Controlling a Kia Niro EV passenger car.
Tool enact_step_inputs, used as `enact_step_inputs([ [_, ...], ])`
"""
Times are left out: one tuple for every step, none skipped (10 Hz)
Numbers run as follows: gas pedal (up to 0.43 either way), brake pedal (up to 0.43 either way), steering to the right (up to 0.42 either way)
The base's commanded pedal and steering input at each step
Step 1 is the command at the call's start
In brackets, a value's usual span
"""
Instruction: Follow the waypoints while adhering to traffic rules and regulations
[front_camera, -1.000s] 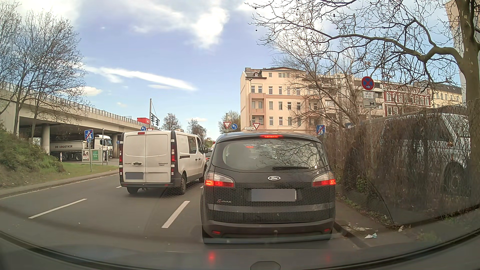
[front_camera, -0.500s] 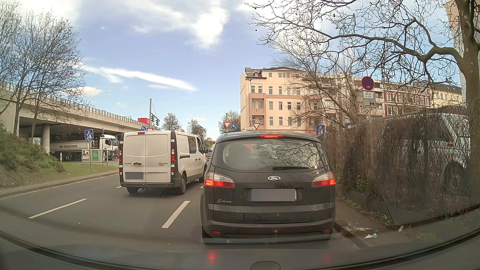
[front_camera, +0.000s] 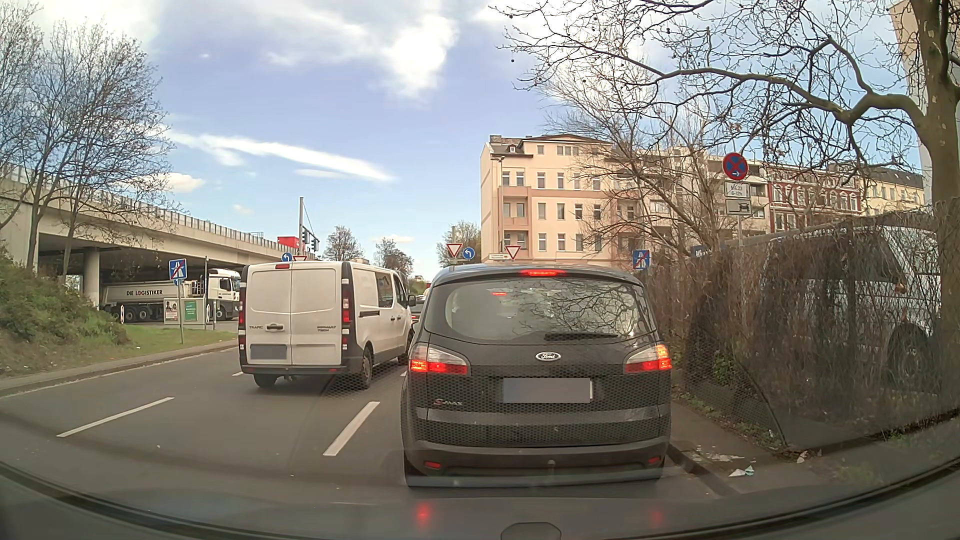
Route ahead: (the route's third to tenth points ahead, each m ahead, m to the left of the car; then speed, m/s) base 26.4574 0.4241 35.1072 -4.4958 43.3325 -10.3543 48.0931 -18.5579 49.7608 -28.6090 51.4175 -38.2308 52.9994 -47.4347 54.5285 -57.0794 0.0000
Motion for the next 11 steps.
enact_step_inputs([
  [0.0,0.396,-0.012],
  [0.0,0.396,-0.012],
  [0.0,0.396,-0.013],
  [0.0,0.396,-0.013],
  [0.0,0.396,-0.013],
  [0.0,0.396,-0.012],
  [0.0,0.396,-0.012],
  [0.0,0.396,-0.012],
  [0.0,0.396,-0.013],
  [0.0,0.396,-0.012],
  [0.0,0.396,-0.013],
])
